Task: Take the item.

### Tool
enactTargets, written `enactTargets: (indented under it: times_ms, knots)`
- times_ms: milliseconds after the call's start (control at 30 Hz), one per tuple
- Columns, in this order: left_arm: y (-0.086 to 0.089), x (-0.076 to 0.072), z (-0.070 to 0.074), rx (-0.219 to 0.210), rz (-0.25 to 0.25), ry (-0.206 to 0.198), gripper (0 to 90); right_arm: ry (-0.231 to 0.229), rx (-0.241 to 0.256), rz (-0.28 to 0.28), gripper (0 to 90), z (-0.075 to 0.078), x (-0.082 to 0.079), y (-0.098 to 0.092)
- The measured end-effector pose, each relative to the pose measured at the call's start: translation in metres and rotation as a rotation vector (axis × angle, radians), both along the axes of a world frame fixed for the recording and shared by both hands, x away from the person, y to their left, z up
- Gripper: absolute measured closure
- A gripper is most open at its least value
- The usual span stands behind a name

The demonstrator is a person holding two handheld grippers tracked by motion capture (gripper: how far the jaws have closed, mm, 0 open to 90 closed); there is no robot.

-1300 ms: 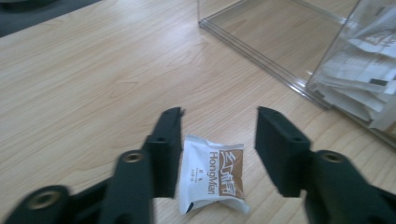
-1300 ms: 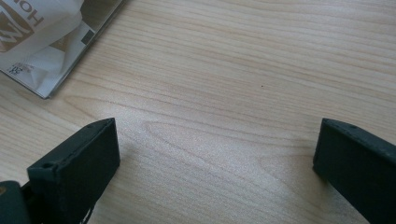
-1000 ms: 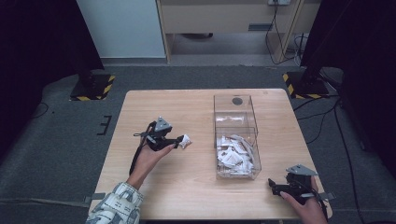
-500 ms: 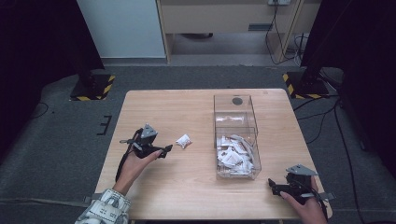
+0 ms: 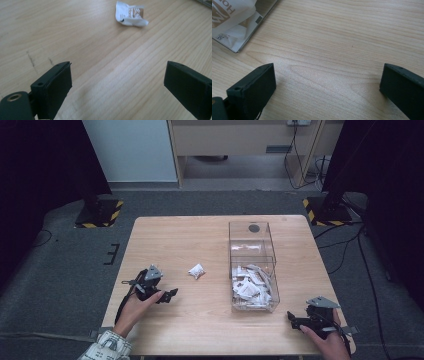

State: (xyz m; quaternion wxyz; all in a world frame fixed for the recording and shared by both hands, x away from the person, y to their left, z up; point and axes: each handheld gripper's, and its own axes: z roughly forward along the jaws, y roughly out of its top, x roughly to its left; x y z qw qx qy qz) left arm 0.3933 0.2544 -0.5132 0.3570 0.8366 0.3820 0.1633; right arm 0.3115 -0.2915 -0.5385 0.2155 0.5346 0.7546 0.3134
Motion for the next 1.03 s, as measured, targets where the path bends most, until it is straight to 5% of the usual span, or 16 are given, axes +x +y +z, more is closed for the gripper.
enactTargets:
  times_ms: [567, 1033]
  knots:
    - [0.014, -0.004, -0.019, 0.053, 0.007, 0.037, 6.4, 0.0, 0.0, 0.0, 0.9, 0.0, 0.0, 0.0]
    - [0.018, -0.004, -0.023, 0.019, 0.011, 0.017, 3.4, 0.0, 0.0, 0.0, 0.9, 0.0, 0.0, 0.0]
